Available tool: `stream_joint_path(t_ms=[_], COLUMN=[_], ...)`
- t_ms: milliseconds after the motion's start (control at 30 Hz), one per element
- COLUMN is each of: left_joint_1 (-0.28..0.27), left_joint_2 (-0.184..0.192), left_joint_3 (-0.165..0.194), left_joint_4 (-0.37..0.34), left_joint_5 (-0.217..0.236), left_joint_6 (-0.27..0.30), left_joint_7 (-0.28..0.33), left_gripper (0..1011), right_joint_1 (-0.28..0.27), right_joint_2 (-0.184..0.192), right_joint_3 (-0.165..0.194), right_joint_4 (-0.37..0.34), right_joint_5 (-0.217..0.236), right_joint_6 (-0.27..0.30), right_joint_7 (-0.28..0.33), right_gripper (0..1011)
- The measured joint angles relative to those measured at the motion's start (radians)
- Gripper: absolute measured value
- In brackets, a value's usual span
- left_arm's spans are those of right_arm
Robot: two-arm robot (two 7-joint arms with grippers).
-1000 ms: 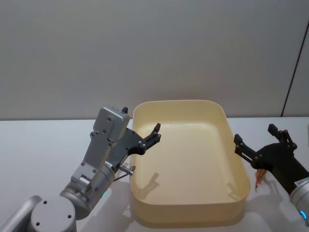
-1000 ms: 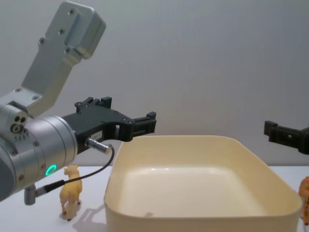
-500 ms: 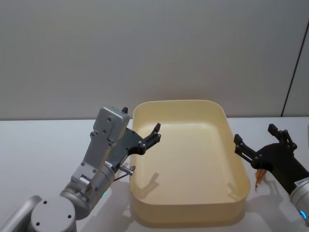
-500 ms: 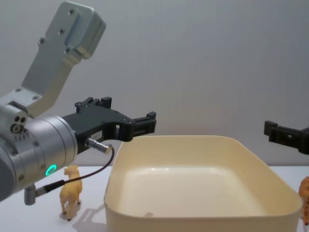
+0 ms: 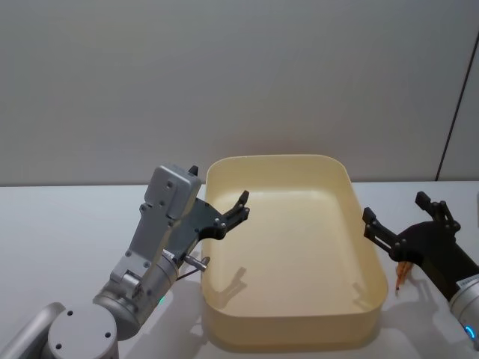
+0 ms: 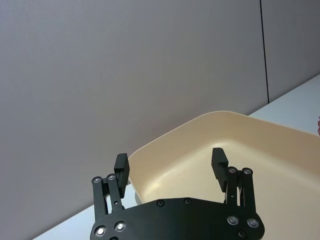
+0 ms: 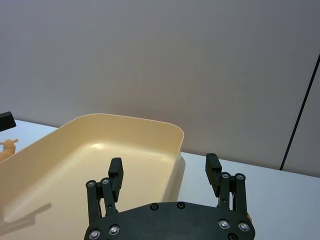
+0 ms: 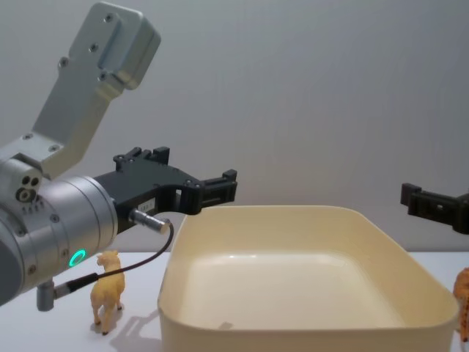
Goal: Pick up the toy alternately with two hands and place it into the central storage box.
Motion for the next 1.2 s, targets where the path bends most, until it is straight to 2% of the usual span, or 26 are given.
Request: stream_joint_path(t_ms=[267, 500, 600, 833, 1033, 1200], left_joint_1=[0.000, 0.000, 0.000, 0.000, 0.000, 0.000], left_joint_2=[0.000, 0.000, 0.000, 0.000, 0.000, 0.000], left_joint_3=[0.000, 0.000, 0.000, 0.000, 0.000, 0.000], left_joint_4=[0.000, 0.000, 0.000, 0.000, 0.000, 0.000], left_joint_5=[0.000, 0.000, 0.000, 0.000, 0.000, 0.000], left_joint_6=[0.000, 0.000, 0.000, 0.000, 0.000, 0.000], left_joint_7=[0.000, 0.000, 0.000, 0.000, 0.000, 0.000], left_gripper=[1001, 1001, 1001, 1001, 1001, 1001], right_joint_1=[-0.006, -0.055, -0.095, -0.150, -0.172, -0.168], right_joint_2=[0.003, 0.030, 0.051, 0.076, 0.081, 0.074], right_joint_3=[0.001, 0.011, 0.021, 0.038, 0.051, 0.058], right_joint_4=[-0.004, -0.054, -0.091, -0.139, -0.155, -0.146], right_joint_5=[0.000, 0.012, 0.017, 0.019, 0.019, 0.019], right_joint_6=[0.001, 0.013, 0.026, 0.059, 0.109, 0.155], right_joint_7=[-0.001, -0.034, -0.072, -0.147, -0.211, -0.240], right_gripper=[1001, 1001, 1001, 1000, 1001, 1001])
